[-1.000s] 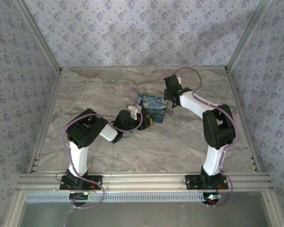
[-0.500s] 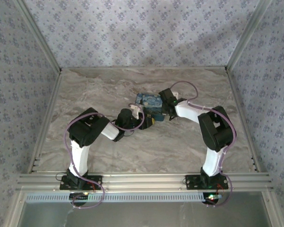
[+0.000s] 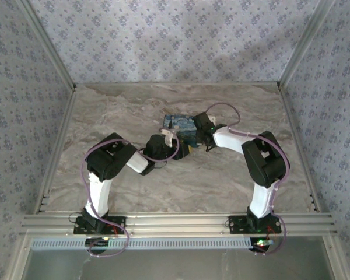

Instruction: Unlock a padlock with a key

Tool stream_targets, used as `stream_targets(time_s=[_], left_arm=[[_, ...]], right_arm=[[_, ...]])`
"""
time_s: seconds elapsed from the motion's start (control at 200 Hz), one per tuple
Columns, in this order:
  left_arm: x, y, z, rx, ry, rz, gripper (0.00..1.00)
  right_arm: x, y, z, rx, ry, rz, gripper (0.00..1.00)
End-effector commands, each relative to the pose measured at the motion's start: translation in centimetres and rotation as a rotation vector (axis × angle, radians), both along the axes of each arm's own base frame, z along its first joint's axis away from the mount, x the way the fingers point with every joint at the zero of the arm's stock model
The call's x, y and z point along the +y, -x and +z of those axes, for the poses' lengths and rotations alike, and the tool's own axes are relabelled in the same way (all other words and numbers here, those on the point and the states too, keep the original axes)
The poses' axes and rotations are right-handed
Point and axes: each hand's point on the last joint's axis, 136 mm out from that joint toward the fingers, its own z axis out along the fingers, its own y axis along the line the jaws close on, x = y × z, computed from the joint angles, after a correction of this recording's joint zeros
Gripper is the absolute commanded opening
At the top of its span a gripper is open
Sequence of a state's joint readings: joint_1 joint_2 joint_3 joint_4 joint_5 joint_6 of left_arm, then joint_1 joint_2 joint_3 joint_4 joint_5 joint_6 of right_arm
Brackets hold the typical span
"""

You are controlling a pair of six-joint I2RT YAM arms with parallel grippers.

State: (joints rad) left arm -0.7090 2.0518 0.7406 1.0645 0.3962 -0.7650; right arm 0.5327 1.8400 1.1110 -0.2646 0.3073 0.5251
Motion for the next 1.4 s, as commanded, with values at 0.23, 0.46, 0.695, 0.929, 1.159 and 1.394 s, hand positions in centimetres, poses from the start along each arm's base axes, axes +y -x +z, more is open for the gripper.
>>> stream_targets(time_s=[0.23,0.46,0.695,0.929,1.159,1.394], left_arm=[[4.0,2.2,-6.9,0.189,-0.136,0.093,0.26],[4.3,2.0,-6.8,0.204,-0.127,0.097,0.3],[4.9,1.8,-6.5,0.217,-0.143,0.075,0.35],[4.3,1.7,-6.4,0.225,-0.133,0.05,0.27],[4.2,1.9,-6.8,0.246,-0.147,0.037,0.19],[3.6,1.6,-6.8,0.252,-0.147,0.018,0.05]], right_arm=[[0.4,0.3,0.1,-0.009,-0.017,0.0,0.0],[0.4,0.3,0.1,-0.008,-0.012,0.006,0.0],[0.4,0.3,0.2,-0.012,-0.015,0.006,0.0],[0.5,0.3,0.2,-0.015,-0.02,0.002,0.0],[0.3,0.4,0.3,-0.017,-0.017,0.004,0.0],[0.4,0.3,0.6,-0.025,-0.026,0.007,0.0]])
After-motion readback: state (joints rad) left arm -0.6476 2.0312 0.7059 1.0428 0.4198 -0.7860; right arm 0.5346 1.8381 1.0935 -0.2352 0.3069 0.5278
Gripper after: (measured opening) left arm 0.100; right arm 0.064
